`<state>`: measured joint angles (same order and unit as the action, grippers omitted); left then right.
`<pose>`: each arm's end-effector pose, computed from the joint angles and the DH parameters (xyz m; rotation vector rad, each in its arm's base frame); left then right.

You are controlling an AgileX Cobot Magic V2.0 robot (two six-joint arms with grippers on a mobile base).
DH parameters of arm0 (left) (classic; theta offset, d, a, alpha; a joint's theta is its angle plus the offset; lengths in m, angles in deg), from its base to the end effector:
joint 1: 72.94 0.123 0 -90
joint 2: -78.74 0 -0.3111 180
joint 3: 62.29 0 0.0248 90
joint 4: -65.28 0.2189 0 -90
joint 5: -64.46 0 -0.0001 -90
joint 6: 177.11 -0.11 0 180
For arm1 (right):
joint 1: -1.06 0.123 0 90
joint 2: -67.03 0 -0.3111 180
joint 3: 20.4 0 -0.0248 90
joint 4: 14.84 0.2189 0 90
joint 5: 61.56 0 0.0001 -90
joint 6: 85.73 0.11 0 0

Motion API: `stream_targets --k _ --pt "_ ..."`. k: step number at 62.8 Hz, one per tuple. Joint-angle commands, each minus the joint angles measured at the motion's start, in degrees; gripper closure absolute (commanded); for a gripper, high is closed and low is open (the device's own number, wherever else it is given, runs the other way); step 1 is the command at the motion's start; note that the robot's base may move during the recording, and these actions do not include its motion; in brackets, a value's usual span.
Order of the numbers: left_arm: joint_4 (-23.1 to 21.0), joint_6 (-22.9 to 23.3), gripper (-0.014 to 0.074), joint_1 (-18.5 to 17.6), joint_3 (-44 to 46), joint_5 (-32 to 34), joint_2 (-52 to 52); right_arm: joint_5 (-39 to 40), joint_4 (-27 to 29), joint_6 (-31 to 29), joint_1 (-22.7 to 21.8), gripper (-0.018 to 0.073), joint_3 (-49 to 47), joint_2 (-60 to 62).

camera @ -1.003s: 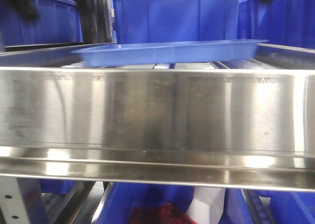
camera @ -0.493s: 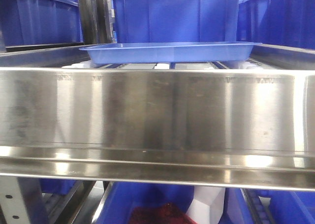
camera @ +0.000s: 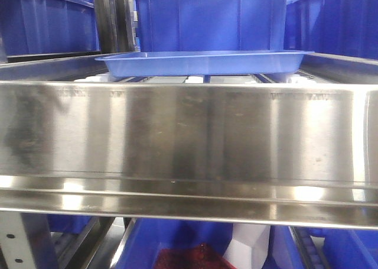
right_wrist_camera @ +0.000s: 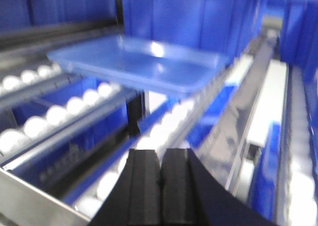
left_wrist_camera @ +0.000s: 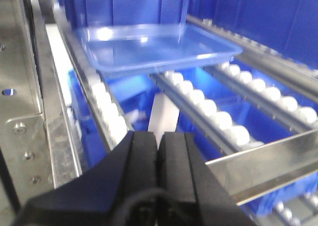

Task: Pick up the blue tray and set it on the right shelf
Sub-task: 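Open both grippers to release the tray rims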

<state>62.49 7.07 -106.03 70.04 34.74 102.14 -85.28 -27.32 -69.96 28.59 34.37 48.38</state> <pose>0.0166 -0.0140 0.3204 0.4270 1.7364 -0.5229 0.0193 -0.0007 0.2960 -0.2769 1.6752 0.3434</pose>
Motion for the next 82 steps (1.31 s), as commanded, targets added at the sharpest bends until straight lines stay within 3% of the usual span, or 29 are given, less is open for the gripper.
stream_targets --k 1,33,59,82 --pt "-0.3 -0.4 0.0645 -0.3 1.0 6.6 -0.6 7.0 -1.5 -0.7 0.0 0.0503 -1.2 -0.2" --pt "-0.3 -0.4 0.0645 -0.3 1.0 6.6 -0.8 6.9 -1.5 -0.7 0.0 0.0503 -1.2 -0.2" --pt "-0.3 -0.4 0.0645 -0.1 0.7 6.3 -0.8 6.9 -1.5 -0.7 -7.3 0.0503 -1.2 -0.2" --pt "-0.3 -0.4 0.0645 -0.1 0.7 6.3 -0.8 7.0 -1.5 -0.7 -7.6 0.0503 -1.2 -0.2"
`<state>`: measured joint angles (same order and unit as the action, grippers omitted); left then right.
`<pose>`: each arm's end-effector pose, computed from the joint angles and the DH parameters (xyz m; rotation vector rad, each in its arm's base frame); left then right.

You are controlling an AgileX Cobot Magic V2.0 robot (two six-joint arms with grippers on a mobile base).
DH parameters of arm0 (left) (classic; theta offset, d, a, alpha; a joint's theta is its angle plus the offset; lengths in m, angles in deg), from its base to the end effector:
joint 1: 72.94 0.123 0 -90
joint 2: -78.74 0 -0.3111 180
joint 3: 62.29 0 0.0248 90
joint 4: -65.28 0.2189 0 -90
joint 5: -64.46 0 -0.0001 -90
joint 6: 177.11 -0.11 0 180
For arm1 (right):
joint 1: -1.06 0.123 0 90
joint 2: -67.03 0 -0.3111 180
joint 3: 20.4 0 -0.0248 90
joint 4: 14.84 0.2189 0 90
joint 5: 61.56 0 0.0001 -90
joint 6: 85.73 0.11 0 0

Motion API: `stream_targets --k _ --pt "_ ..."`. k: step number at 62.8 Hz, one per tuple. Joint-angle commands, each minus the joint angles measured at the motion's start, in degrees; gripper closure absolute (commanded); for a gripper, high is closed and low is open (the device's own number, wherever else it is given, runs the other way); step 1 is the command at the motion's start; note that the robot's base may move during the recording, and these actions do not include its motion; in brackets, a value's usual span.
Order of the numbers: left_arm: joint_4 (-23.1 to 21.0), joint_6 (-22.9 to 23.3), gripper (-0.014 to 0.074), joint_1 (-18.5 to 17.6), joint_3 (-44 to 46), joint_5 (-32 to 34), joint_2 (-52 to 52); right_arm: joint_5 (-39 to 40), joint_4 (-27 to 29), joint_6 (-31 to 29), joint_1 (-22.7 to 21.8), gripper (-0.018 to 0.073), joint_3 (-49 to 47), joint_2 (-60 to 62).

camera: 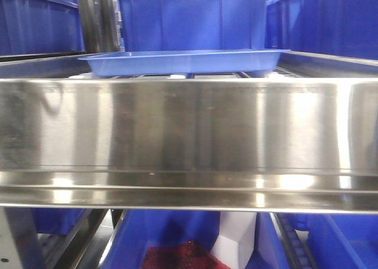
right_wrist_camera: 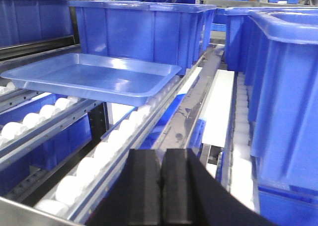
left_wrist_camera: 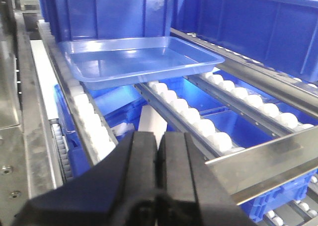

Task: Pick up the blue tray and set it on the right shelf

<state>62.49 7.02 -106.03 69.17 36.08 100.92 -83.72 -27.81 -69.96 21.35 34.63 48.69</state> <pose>0.0145 -0.0125 0.3187 0.4200 1.7075 -0.5281 0.0187 -0.0030 0.2976 -0.1755 1.6547 0.2480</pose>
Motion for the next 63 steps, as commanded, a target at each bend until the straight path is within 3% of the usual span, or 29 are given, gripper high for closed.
stream_targets --k 1,13,25,42,50,59,63 --pt "-0.3 -0.3 0.0645 -0.1 1.5 5.0 0.4 5.4 -1.0 -0.7 -0.3 0.0503 -1.5 -0.6" --pt "-0.3 -0.3 0.0645 0.5 1.5 4.6 0.4 5.4 -1.0 -0.7 -0.3 0.0503 -1.5 -0.6" --pt "0.0 -0.3 0.0645 10.5 -2.1 8.7 -4.1 5.4 -1.0 -0.7 -0.3 0.0503 -1.5 -0.6" --pt "-0.4 -0.3 0.0645 26.3 -17.5 18.5 -13.8 5.4 -1.0 -0.7 -0.3 0.0503 -1.5 -0.6" --pt "-0.4 -0.3 0.0645 30.3 -24.0 23.8 -15.9 5.4 -1.0 -0.7 -0.3 0.0503 -1.5 -0.6" --pt "-0.4 -0.3 0.0645 31.9 -33.1 36.7 -16.6 5.4 -1.0 -0.7 -0.3 0.0503 -1.5 -0.6" --pt "-0.4 -0.3 0.0645 31.9 -32.5 34.1 -16.5 5.4 -1.0 -0.7 -0.3 0.0503 -1.5 -0.6"
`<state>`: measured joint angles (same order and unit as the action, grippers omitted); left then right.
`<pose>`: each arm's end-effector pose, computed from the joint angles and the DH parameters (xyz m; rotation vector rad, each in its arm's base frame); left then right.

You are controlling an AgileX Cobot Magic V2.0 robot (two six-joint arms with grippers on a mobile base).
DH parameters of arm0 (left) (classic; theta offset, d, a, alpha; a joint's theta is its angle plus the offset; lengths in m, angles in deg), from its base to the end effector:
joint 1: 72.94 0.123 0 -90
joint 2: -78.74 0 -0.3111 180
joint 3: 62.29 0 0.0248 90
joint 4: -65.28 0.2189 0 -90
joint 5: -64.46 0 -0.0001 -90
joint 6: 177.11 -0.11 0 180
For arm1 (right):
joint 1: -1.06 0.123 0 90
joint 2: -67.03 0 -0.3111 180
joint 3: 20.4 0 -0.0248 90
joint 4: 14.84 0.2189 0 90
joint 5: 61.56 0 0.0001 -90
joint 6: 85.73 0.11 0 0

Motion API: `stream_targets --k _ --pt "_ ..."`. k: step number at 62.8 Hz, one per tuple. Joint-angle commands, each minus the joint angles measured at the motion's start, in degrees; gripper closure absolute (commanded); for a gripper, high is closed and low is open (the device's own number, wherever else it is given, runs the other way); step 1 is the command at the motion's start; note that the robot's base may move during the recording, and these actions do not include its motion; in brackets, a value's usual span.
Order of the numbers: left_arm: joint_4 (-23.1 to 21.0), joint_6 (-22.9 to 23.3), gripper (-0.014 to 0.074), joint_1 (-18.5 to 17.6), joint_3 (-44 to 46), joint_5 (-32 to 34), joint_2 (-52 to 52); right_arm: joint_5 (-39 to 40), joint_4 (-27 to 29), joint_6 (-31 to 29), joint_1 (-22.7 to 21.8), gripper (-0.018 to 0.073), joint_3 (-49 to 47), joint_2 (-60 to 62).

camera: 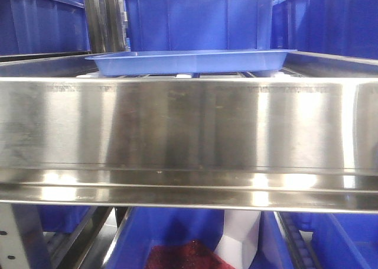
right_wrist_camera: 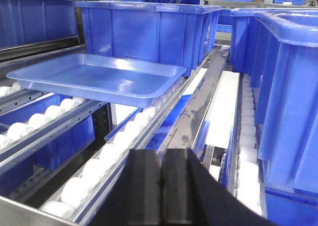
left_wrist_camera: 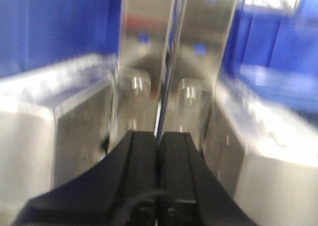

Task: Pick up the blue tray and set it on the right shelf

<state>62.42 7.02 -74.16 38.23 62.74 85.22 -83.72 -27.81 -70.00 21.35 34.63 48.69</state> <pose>0.0174 -0.0005 0.2026 -0.0759 1.5295 -0.1153 0.0187 -0.0030 0.2976 -0.1761 1.6546 0.2474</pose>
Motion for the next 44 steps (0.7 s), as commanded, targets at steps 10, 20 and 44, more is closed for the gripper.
stream_targets --k 10,20,44 --pt "-0.3 -0.3 0.0645 0.0 -1.8 8.5 -0.8 5.4 -1.0 -0.7 -0.3 0.0503 -1.5 -0.6" --pt "-0.3 -0.3 0.0645 0.0 -1.8 8.5 -0.8 5.4 -1.0 -0.7 -0.3 0.0503 -1.5 -0.6" --pt "-0.3 -0.3 0.0645 0.0 -1.8 8.5 -0.8 5.3 -1.0 -0.7 -0.3 0.0503 -1.5 -0.6"
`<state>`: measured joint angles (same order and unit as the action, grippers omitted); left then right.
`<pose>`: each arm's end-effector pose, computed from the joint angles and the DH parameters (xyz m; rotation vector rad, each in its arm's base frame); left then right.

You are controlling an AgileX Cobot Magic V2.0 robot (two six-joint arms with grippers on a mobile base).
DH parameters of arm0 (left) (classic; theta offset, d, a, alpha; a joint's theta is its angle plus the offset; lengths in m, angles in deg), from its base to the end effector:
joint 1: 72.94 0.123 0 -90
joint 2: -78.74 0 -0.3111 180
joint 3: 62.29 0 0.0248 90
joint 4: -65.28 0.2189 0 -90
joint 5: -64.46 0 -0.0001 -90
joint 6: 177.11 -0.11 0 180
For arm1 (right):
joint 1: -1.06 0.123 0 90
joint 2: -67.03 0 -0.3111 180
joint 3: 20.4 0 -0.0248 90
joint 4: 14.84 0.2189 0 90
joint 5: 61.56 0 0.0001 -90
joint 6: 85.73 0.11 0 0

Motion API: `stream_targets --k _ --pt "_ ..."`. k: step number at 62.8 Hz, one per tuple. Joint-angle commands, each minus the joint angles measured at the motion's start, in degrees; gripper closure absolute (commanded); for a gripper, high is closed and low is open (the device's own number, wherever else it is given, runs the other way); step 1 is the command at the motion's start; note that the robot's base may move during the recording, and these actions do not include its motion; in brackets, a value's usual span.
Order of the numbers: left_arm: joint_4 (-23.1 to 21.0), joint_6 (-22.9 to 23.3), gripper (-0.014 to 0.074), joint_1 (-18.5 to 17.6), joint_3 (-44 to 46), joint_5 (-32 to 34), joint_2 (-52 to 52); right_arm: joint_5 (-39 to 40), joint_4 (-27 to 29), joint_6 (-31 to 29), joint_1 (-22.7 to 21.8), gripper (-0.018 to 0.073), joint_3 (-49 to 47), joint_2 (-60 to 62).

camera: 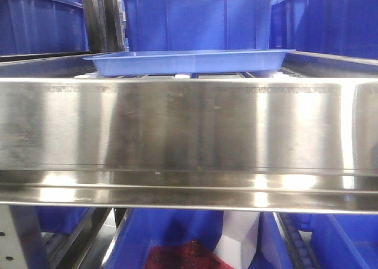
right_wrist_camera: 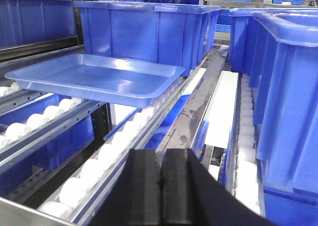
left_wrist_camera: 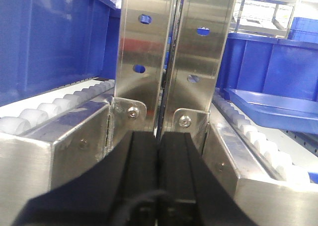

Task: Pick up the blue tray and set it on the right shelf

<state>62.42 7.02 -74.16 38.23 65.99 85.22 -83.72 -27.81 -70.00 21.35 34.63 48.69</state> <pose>0.0170 -0.0002 0.2088 -0.0753 1.4727 -0.1154 0.0187 -0.0030 0.2976 -0.1761 1.6546 0.2474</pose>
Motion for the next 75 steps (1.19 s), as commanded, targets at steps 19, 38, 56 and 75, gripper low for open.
stream_targets --k 19,38,56,75 --pt "-0.3 -0.3 0.0645 0.0 -1.8 5.3 -0.8 6.3 3.8 -6.4 -7.7 0.0503 0.3 -0.1" --pt "-0.3 -0.3 0.0645 0.0 -1.8 5.3 -0.8 13.6 14.2 -13.4 -22.5 0.0503 10.8 8.8" --pt "-0.3 -0.3 0.0645 0.0 -1.8 5.3 -0.8 23.7 14.2 -13.4 -23.5 0.0503 21.3 13.0" --pt "-0.3 -0.3 0.0645 0.0 -1.8 5.3 -0.8 26.7 14.3 -13.3 -23.5 0.0503 23.2 13.0"
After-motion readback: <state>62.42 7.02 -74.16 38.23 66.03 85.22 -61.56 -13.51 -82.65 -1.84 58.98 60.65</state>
